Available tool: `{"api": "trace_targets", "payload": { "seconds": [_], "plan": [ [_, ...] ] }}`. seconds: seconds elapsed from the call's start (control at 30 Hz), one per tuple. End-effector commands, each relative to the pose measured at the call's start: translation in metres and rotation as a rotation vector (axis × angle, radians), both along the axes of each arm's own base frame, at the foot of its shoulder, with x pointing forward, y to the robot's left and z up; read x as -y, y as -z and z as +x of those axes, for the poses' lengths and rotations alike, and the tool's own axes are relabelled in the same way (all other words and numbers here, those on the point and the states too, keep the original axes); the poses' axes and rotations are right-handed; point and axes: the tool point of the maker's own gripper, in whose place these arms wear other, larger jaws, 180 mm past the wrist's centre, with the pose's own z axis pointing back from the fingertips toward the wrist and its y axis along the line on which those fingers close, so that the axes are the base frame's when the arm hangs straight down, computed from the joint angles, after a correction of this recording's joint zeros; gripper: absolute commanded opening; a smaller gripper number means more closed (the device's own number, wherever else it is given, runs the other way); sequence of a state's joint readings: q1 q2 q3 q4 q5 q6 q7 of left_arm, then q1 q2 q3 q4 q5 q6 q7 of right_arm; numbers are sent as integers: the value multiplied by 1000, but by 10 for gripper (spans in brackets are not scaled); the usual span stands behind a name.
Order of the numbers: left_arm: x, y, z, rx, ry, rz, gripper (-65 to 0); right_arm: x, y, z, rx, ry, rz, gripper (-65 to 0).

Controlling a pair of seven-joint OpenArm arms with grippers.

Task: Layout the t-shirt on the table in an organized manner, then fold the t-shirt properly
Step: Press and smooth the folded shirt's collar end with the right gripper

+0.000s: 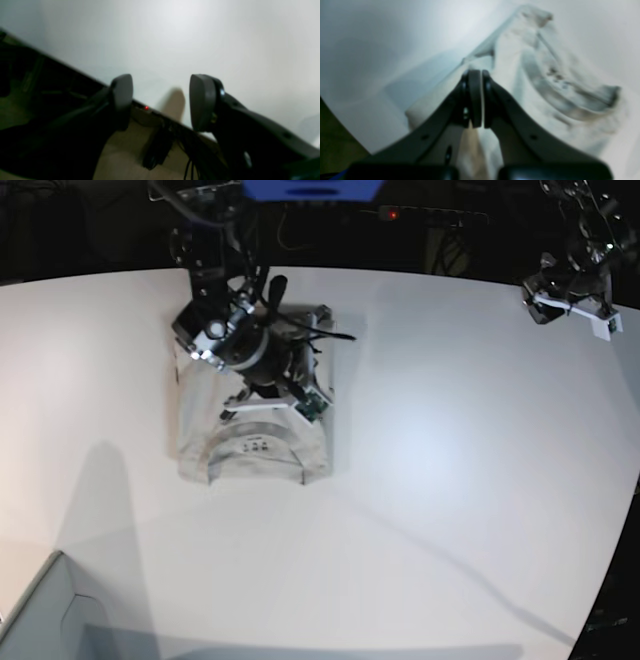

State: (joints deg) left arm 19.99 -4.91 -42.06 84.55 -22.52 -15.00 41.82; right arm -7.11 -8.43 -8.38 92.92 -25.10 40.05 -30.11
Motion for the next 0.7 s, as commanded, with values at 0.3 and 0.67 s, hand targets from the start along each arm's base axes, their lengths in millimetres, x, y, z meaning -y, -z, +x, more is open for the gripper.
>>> {"api": "trace_targets", "payload": {
  "seconds": [0.3,0.67],
  "plan": [
    [-28,-9,-23,-3,-63,50,-299,-8,1,35,15,-19,13,-650],
    [-43,-11,-39,-19,-109,69,-299,-21,33,34,-52,-59,71,-650]
  ]
}}
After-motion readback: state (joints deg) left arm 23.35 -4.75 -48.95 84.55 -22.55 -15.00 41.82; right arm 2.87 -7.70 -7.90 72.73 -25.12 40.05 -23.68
